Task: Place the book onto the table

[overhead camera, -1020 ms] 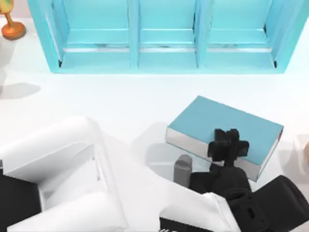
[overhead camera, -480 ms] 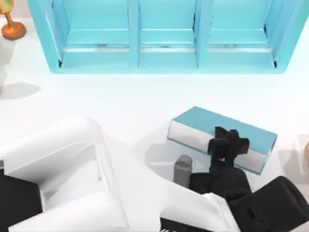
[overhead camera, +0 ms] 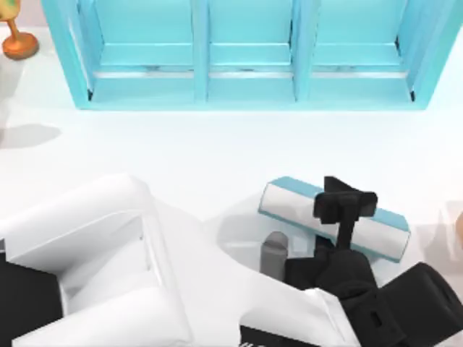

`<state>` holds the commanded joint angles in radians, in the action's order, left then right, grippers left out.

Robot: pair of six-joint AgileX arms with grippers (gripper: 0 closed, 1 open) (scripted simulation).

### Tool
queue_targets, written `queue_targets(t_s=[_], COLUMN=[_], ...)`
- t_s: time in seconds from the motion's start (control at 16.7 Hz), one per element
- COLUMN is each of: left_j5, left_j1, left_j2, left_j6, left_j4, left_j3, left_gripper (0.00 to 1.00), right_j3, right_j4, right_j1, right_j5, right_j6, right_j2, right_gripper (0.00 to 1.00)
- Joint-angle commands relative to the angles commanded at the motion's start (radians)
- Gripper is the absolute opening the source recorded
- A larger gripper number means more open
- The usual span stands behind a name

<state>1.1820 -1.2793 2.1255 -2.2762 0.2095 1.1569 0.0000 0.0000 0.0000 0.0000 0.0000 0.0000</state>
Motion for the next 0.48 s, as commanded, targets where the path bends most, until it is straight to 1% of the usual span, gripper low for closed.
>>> queue_targets(t_s=[0.3,0.48], left_j5=[-0.001,0.007], left_j1=[-0.001,-0.024], left_j2=[0.001,0.014], left_j6=[-0.001,-0.066], left_j4=[-0.002,-0.067], left_j3=[-0.001,0.017], left_gripper=[1.00,1.00], right_j3=[0.000,0.000], right_j4=[0.000,0.000], right_j1=[0.000,0.000], right_j5=[0.000,0.000], right_j6=[0.000,0.000], right_j2=[0.000,0.000], right_gripper=[1.00,1.00])
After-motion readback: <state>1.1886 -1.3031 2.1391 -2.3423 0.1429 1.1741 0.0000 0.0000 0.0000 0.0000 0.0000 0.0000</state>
